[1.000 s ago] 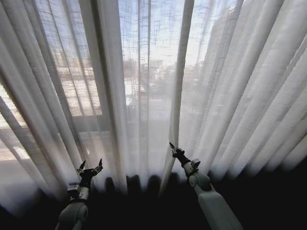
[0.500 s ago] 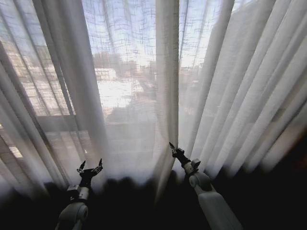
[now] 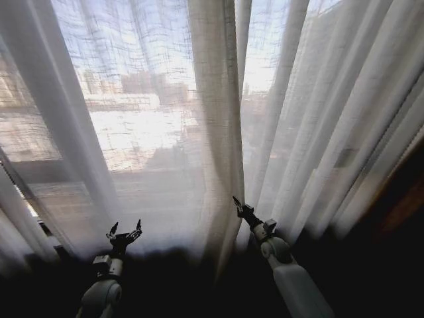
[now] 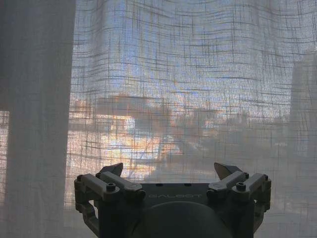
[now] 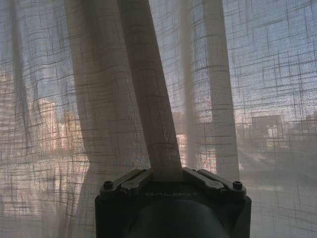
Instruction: Open the curtains by pulling them apart, changing their state from closed to fully open.
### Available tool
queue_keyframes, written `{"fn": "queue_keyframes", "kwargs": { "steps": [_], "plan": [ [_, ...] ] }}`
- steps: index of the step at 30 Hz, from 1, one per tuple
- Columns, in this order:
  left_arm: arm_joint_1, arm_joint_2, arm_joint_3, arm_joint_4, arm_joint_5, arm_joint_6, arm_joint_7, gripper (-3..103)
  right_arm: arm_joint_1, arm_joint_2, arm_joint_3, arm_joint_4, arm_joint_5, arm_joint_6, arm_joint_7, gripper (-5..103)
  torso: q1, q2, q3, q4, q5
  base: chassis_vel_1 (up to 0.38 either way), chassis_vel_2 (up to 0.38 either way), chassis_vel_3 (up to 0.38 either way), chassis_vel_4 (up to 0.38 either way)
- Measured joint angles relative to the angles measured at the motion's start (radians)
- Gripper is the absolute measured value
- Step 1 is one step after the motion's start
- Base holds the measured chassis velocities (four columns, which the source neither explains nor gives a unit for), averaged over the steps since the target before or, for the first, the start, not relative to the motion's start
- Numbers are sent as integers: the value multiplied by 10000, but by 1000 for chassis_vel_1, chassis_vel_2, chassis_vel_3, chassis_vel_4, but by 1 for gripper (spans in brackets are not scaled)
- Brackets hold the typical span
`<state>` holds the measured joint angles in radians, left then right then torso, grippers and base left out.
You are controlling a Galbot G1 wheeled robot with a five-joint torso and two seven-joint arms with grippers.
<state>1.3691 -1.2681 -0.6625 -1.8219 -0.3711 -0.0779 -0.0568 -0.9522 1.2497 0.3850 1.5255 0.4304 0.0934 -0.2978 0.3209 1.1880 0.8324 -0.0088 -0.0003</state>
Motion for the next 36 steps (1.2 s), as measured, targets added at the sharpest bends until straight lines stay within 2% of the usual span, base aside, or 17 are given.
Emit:
{"fn": "queue_keyframes", "kwargs": {
  "steps": [31, 36],
  "plan": [
    [0, 0, 1, 0, 0, 0, 0, 100, -175, -76, 159, 57, 134, 122, -221, 0, -2, 0, -1, 1, 3, -357, -357, 350, 356],
    [0, 0, 1, 0, 0, 0, 0, 100, -179, 8, 116, 39, 107, 414, -318, 0, 1, -1, 1, -2, 1, -345, -360, 347, 362]
  ]
}}
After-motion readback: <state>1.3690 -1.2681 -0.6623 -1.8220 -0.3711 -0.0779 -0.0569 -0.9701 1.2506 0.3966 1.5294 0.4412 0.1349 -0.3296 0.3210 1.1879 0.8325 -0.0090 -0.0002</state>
